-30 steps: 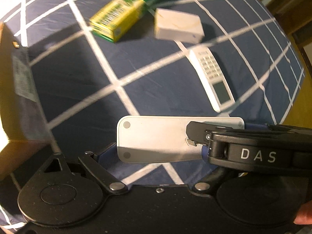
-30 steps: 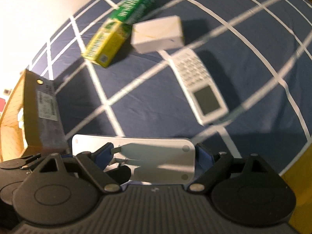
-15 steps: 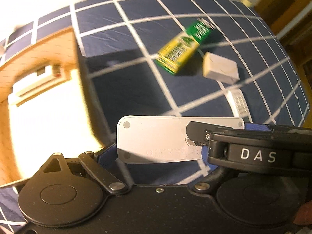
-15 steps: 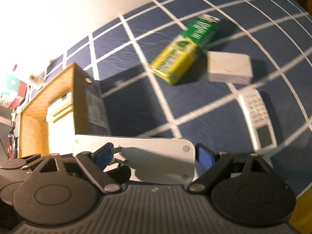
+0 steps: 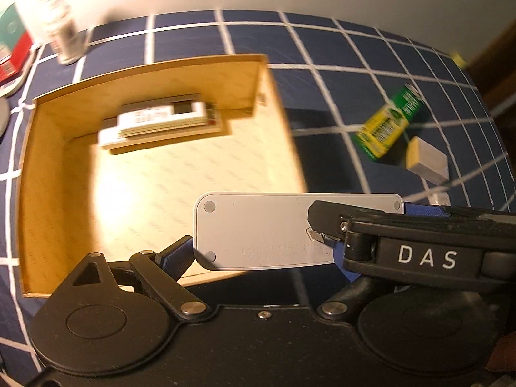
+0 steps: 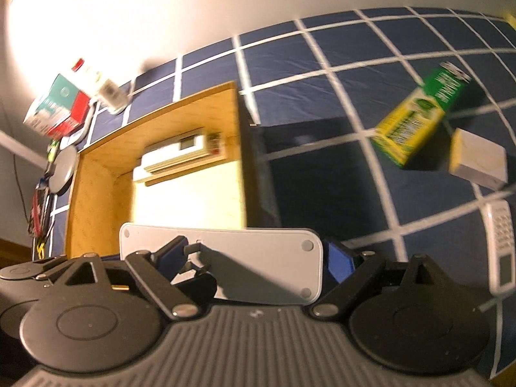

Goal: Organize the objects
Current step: 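Lift the white plug plate with both tools and carry it over the box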

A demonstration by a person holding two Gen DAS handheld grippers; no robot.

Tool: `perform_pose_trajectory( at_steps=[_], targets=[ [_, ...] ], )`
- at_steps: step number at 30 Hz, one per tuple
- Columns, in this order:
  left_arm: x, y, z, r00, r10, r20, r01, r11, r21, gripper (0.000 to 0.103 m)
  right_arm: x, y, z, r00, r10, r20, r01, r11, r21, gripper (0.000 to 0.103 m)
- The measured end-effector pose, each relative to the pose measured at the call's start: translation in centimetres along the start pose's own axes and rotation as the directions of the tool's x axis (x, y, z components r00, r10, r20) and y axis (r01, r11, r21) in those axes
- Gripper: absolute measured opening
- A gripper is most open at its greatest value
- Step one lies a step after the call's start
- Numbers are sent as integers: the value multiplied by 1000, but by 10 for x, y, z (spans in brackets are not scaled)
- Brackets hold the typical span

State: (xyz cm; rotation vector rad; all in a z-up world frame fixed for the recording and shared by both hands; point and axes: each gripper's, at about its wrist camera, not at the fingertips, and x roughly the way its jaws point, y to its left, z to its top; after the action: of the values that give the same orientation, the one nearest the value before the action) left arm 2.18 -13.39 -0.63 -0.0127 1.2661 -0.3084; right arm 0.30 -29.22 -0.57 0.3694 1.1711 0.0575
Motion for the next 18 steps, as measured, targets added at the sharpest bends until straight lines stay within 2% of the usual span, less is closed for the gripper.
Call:
perform_pose_trajectory(
  at_steps=[11,18],
  targets=[
    [-7,75,3,999,29,23,-26,991,-134,91,35,77,19,998,32,-47,-38,990,-134,89],
    [4,106,15,999,36,10,-34,982,-186,91,62,101,33,996,36,-84,-51,983,-178,89]
  ],
)
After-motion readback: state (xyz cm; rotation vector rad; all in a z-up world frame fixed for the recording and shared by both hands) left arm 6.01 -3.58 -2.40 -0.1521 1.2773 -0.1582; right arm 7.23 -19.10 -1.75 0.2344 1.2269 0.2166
